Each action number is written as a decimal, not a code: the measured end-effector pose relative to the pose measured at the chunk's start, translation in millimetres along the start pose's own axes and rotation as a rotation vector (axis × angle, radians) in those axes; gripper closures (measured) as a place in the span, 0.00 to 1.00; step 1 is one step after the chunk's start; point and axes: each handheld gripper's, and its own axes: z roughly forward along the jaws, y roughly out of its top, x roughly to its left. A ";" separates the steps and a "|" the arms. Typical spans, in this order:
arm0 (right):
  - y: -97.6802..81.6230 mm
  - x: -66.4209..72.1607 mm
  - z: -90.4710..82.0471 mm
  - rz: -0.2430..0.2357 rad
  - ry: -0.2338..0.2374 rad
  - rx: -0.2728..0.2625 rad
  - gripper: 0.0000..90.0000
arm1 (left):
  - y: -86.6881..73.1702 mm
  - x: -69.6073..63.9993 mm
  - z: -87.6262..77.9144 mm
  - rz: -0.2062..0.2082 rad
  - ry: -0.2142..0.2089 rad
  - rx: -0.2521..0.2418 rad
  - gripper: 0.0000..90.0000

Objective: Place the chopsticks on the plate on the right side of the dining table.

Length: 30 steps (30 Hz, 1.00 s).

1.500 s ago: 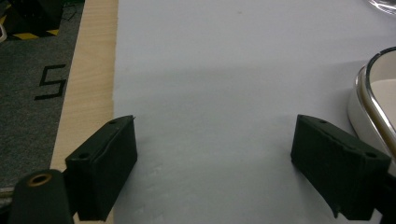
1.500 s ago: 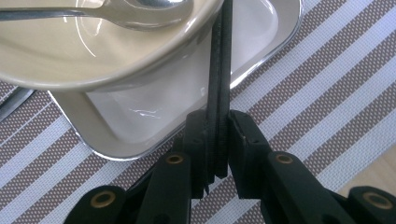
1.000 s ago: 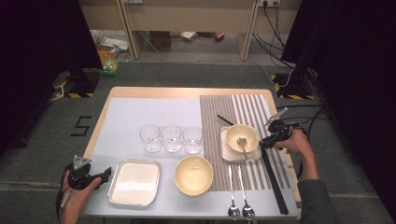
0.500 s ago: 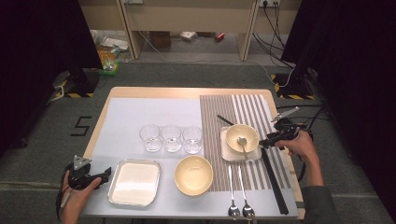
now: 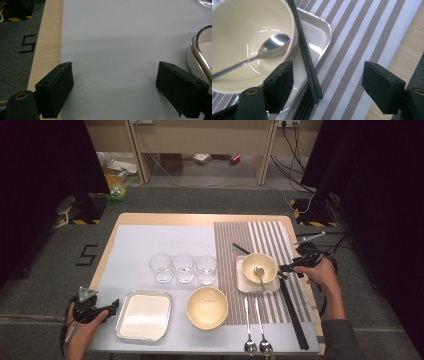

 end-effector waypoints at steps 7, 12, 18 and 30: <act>10.0 1.4 -9.3 0.044 -0.024 -0.044 0.19 | 0.1 0.1 0.0 0.000 -0.001 0.001 0.15; 18.6 7.2 -13.4 0.045 -0.032 -0.068 0.19 | 0.1 0.1 -0.1 0.000 -0.001 0.002 0.15; 30.7 18.2 -15.7 0.037 -0.027 -0.089 0.19 | 0.1 0.2 -0.1 0.000 -0.001 0.002 0.15; 62.4 52.2 -4.0 -0.042 -0.020 -0.079 0.20 | 0.1 0.3 -0.1 0.001 -0.001 0.002 0.15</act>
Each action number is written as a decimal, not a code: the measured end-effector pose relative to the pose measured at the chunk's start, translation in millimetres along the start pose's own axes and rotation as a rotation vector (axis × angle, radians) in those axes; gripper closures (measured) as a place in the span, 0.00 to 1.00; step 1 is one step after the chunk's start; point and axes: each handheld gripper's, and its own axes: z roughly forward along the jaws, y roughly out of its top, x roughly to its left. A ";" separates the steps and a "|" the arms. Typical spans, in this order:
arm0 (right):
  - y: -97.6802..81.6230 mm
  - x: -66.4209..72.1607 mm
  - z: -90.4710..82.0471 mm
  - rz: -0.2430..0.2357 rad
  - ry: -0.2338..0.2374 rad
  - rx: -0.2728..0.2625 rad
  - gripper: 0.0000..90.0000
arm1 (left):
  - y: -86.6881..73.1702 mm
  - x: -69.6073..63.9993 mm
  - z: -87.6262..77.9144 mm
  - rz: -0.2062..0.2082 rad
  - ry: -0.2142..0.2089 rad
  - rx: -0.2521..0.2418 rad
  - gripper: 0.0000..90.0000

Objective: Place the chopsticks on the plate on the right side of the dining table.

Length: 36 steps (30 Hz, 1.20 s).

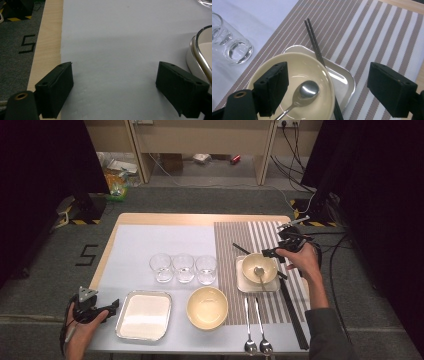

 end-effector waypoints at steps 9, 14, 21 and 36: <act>15.7 16.8 14.7 -0.029 0.002 0.015 0.20 | -0.1 -0.1 0.1 -0.001 -0.001 -0.001 0.15; 22.9 25.5 21.6 -0.040 0.001 0.032 0.21 | 0.0 -0.1 0.0 -0.001 -0.001 0.000 0.15; 32.3 35.9 34.8 -0.054 0.011 0.036 0.21 | -0.2 -0.2 0.2 -0.001 0.000 -0.003 0.15; 40.2 42.7 60.1 -0.069 0.001 0.086 0.22 | 0.0 0.0 0.0 -0.001 -0.001 0.000 0.15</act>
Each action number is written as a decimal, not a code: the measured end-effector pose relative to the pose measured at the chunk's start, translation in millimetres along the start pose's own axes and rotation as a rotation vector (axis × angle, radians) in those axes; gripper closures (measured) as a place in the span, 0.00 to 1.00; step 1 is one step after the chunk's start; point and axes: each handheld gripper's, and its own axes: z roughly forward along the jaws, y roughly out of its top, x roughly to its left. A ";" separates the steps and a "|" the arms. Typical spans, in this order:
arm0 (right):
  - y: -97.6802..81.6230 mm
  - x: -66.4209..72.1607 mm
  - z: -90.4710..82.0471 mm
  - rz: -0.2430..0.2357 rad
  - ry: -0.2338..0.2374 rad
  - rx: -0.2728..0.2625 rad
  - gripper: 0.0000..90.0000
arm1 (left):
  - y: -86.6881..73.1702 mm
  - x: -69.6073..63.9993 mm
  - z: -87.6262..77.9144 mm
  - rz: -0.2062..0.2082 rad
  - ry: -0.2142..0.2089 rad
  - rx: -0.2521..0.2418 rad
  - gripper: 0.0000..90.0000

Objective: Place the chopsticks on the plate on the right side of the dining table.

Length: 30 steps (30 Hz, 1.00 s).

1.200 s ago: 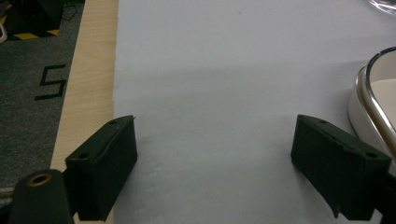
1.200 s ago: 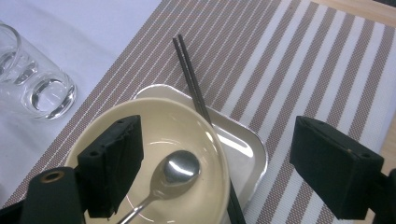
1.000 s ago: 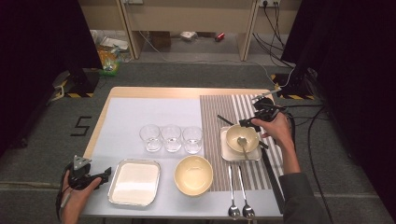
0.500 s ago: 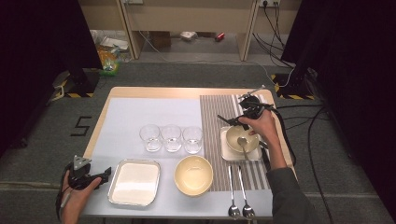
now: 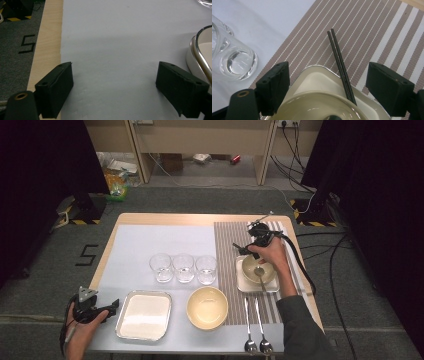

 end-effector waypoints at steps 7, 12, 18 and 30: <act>3.2 -0.4 12.9 0.010 0.002 0.014 0.22 | -0.1 0.0 0.0 0.000 0.000 -0.001 0.15; 7.1 1.0 21.9 0.003 0.011 0.029 0.23 | 0.1 0.1 -0.1 -0.001 -0.002 0.002 0.15; 10.6 1.9 34.0 0.013 0.012 0.052 0.23 | 0.0 0.2 -0.1 -0.001 -0.002 0.001 0.15; 13.1 2.1 47.1 0.022 0.013 0.078 0.23 | -0.1 0.1 0.0 -0.001 -0.002 -0.001 0.15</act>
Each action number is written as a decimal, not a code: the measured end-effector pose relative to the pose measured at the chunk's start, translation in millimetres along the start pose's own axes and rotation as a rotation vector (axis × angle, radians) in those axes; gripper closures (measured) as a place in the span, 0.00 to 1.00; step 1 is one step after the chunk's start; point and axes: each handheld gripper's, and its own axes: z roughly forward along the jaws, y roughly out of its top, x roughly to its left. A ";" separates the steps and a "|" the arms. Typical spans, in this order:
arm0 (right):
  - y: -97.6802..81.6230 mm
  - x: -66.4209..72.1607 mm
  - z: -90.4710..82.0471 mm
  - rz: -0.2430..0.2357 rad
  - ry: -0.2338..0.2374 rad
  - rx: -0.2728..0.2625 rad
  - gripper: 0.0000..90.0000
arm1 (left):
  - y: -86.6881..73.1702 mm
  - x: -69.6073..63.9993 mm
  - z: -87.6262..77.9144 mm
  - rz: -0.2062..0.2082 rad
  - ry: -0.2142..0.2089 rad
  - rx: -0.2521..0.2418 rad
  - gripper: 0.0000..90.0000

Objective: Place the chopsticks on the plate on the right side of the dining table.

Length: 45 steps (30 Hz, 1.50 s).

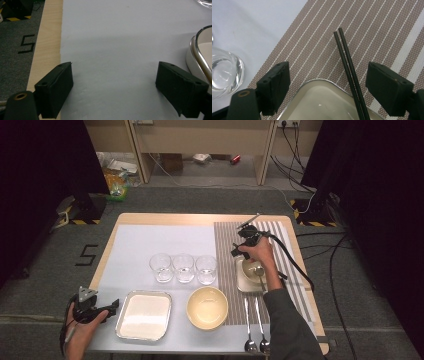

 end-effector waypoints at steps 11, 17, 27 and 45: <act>-0.9 -1.4 9.0 0.019 0.008 0.044 0.22 | 0.0 0.0 0.1 0.000 0.000 -0.001 0.15; -1.1 -1.5 12.0 0.011 0.019 0.044 0.22 | 0.3 0.2 -0.3 0.000 -0.003 0.006 0.15; -0.9 -1.0 12.9 -0.007 0.029 0.050 0.23 | 0.0 0.0 0.0 0.000 0.001 0.000 0.15; 0.8 0.9 13.3 -0.008 0.054 0.067 0.25 | 0.0 0.0 0.0 0.000 0.001 0.000 0.15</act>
